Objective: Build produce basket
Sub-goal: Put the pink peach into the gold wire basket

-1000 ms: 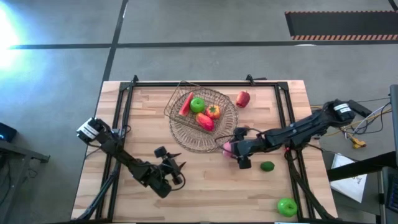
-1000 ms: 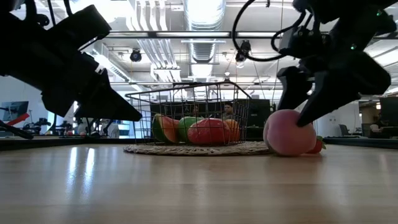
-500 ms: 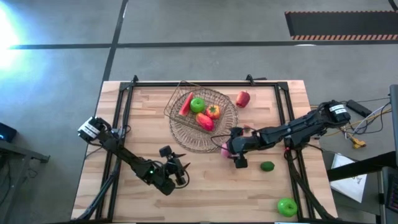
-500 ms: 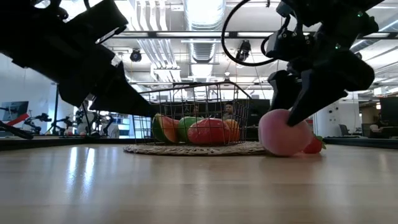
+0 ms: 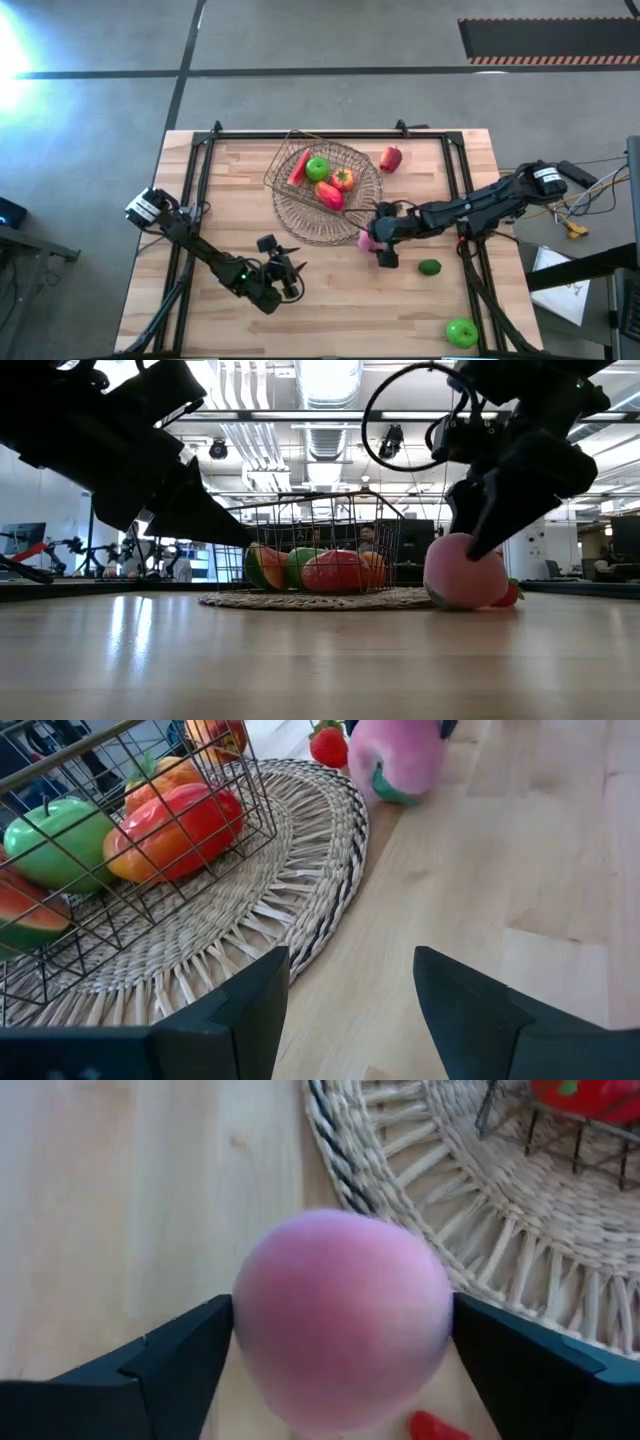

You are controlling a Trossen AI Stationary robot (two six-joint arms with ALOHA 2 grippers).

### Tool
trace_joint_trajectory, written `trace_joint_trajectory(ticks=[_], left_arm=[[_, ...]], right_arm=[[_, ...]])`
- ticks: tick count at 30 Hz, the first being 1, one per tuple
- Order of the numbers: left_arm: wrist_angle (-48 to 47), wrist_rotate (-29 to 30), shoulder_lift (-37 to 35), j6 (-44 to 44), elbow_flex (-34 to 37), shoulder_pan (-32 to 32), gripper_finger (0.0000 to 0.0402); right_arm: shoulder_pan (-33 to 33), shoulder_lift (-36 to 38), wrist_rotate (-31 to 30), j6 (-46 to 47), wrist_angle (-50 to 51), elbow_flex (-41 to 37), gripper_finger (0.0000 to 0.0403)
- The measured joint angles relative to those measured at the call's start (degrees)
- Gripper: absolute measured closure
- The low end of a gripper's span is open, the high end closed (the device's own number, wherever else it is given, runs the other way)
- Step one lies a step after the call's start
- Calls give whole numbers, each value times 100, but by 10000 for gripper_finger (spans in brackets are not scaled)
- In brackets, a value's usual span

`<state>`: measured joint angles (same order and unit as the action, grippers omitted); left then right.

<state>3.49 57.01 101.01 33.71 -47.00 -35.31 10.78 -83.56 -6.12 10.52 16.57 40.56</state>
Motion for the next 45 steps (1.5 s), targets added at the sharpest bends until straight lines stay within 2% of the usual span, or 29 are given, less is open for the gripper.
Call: trace_joint_trajectory(ticks=[10,16,22,26,31,36,41,43,45], left_arm=[[13,-4,0,2,2,0,203],[36,-9,0,2,4,0,203],[44,-52,0,-78,4,0,203],[57,-60,0,-314,4,-2,203],[70,-152,0,-1179,-133,0,203],[92,-153,0,-2808,-518,0,203],[2,-71,-21,-4183,-897,-8,203],[-35,237,-118,-4509,-957,-70,203],[-14,721,-279,-4612,-972,-168,203]], right_arm=[[-1,-47,29,-109,-261,-4,38],[5,-33,46,-220,-276,-4,67],[5,387,116,-210,-382,-9,77],[10,880,567,-240,-653,-53,78],[10,1236,1085,-361,-1803,-31,78],[12,1021,1695,-519,-2977,-31,78],[-53,602,1554,-541,-3650,254,78],[-148,490,1415,-475,-3612,678,78],[-322,355,1356,-545,-3104,1202,78]])
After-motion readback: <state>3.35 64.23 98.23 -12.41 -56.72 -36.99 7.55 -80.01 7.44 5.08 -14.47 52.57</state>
